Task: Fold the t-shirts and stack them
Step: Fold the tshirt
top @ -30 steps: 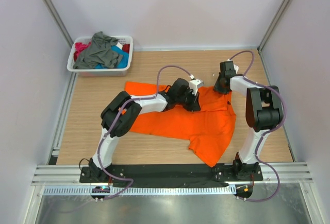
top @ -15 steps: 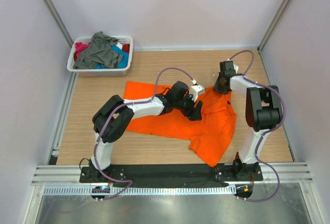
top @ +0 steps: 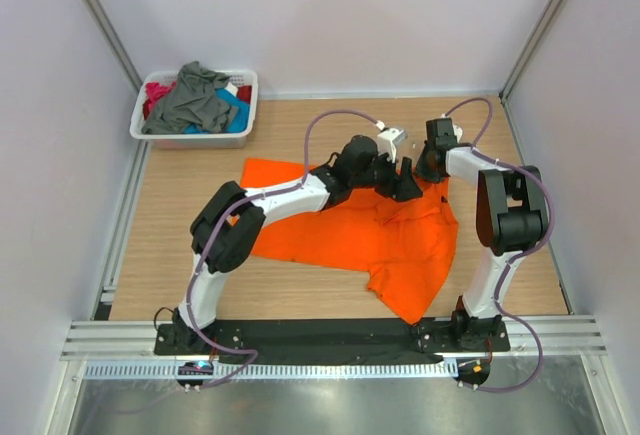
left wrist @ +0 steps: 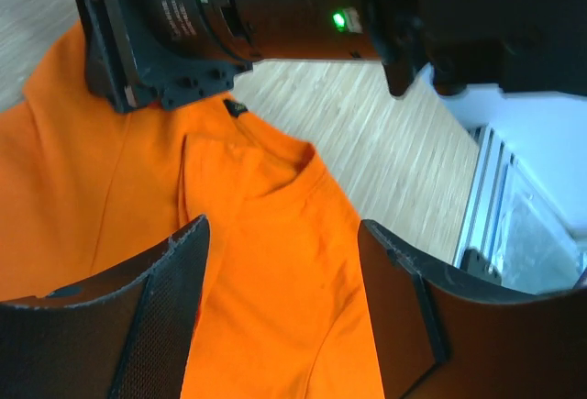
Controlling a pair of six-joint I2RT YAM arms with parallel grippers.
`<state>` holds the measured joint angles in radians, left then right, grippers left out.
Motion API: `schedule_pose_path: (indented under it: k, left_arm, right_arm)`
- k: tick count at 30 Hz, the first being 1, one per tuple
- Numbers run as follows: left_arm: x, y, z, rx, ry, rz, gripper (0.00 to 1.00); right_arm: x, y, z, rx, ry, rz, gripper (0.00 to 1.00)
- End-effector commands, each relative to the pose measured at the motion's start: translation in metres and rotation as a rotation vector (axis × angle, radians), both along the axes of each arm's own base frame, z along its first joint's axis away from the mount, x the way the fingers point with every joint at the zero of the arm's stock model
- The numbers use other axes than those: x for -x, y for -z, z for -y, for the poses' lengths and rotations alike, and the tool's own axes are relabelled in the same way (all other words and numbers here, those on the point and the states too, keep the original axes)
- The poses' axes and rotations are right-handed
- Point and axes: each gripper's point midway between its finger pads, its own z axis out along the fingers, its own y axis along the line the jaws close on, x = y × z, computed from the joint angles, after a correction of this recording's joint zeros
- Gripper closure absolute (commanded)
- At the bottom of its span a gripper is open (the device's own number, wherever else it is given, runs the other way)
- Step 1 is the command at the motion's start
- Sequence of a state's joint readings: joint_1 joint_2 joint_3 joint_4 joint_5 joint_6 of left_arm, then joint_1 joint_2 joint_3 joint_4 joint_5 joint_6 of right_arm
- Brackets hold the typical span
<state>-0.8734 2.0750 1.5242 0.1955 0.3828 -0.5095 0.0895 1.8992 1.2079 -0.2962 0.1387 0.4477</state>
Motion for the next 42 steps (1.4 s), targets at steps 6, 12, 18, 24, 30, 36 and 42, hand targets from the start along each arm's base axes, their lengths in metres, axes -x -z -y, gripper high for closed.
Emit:
schedule_pose_path:
  k: [6, 12, 18, 24, 30, 36, 42]
  left_arm:
    - [-0.005, 0.043, 0.027, 0.025, -0.134, -0.123, 0.31]
    - [-0.016, 0.060, 0.031, 0.016, -0.168, -0.121, 0.31]
    - [-0.022, 0.071, 0.038, 0.009, -0.176, -0.129, 0.30]
    - [-0.009, 0.067, 0.053, 0.066, -0.109, -0.143, 0.30]
    - [0.003, 0.072, 0.065, 0.070, -0.059, -0.154, 0.30]
    - [0.017, 0.063, 0.069, 0.108, 0.016, -0.159, 0.31]
    - [0.043, 0.053, 0.075, 0.132, 0.129, -0.148, 0.31]
  right_arm:
    - [0.003, 0.012, 0.002, 0.008, 0.001, -0.045, 0.67]
    - [0.006, 0.016, 0.000, -0.002, -0.003, -0.055, 0.68]
    - [0.006, 0.017, 0.000, -0.001, -0.005, -0.056, 0.68]
    - [0.006, 0.020, 0.000, 0.001, -0.004, -0.062, 0.68]
    - [0.007, 0.021, 0.002, 0.008, -0.002, -0.067, 0.68]
    - [0.007, 0.022, 0.002, 0.012, 0.000, -0.068, 0.68]
    - [0.008, 0.022, 0.002, 0.016, -0.002, -0.072, 0.68]
